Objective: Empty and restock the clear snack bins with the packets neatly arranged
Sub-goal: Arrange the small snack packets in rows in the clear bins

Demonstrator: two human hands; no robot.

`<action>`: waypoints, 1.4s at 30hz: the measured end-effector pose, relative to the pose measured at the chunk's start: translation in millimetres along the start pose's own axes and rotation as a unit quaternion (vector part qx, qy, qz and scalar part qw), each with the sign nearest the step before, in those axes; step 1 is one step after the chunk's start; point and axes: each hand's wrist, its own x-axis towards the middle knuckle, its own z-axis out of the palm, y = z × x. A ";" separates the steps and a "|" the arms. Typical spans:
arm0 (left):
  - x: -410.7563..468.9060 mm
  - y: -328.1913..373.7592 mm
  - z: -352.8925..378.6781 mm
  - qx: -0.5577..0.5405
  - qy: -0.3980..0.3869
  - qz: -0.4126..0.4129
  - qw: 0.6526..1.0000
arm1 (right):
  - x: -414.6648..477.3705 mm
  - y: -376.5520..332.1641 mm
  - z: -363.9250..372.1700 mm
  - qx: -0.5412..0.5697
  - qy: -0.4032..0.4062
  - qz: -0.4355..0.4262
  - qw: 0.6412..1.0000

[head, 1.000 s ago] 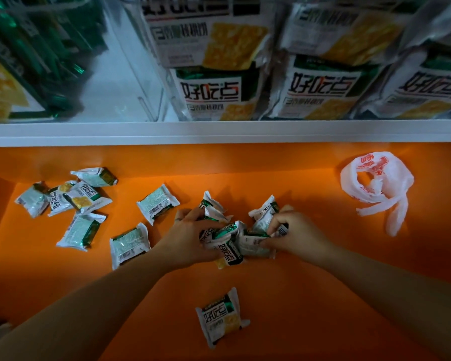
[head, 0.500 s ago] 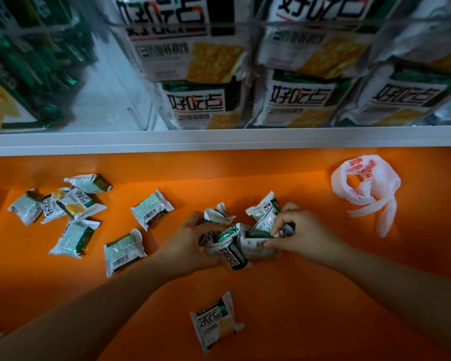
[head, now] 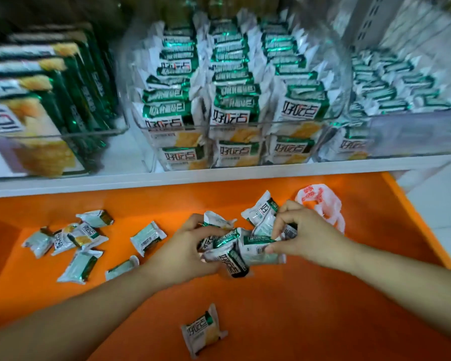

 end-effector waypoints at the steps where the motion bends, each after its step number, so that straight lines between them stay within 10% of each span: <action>1: -4.9 12.9 -6.9 0.005 0.006 0.009 1.000 | -9.1 -11.9 -9.9 -0.006 0.005 -0.008 1.000; 23: 49.2 293.5 -109.3 0.186 0.247 0.176 0.934 | -102.4 -109.0 -226.3 -0.023 0.376 -0.141 0.916; 42: 196.6 312.2 -67.3 0.264 0.028 0.055 0.963 | -39.3 -17.5 -281.7 -0.309 0.289 -0.074 0.903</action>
